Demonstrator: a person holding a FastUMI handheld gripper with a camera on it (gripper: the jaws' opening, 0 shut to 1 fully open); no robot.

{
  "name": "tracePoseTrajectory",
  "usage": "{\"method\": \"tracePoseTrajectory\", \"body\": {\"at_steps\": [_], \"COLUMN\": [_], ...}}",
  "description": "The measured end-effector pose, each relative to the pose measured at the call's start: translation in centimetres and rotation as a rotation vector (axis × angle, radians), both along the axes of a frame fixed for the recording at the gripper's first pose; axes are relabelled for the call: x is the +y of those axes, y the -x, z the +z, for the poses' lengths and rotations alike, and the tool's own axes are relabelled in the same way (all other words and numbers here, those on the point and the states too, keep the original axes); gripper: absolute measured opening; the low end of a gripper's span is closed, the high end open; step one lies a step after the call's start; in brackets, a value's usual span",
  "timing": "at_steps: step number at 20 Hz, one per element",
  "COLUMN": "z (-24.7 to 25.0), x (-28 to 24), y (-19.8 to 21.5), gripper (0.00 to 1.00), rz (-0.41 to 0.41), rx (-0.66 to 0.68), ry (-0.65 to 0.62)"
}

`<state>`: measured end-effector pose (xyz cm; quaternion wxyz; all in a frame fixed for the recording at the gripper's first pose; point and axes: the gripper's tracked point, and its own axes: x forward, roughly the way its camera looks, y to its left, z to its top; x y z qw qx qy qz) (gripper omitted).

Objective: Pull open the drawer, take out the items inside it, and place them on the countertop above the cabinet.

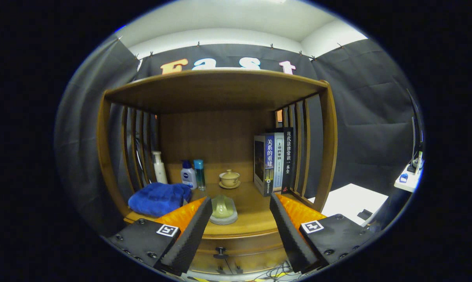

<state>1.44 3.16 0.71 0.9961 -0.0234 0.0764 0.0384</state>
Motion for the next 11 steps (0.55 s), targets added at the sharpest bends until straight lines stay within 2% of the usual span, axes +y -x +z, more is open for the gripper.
{"method": "tracePoseTrajectory", "body": {"at_steps": [3,7,11], "z": [2.8,5.1,5.3], "x": [-0.1,-0.7,-0.3], "y": [0.4,0.7,1.3], "gripper": [0.98,0.98,0.98], "rz": [-0.006,-0.023,-0.012], "rx": [-0.037,-0.051,-0.050], "ry": [-0.032,0.011,0.018]}}
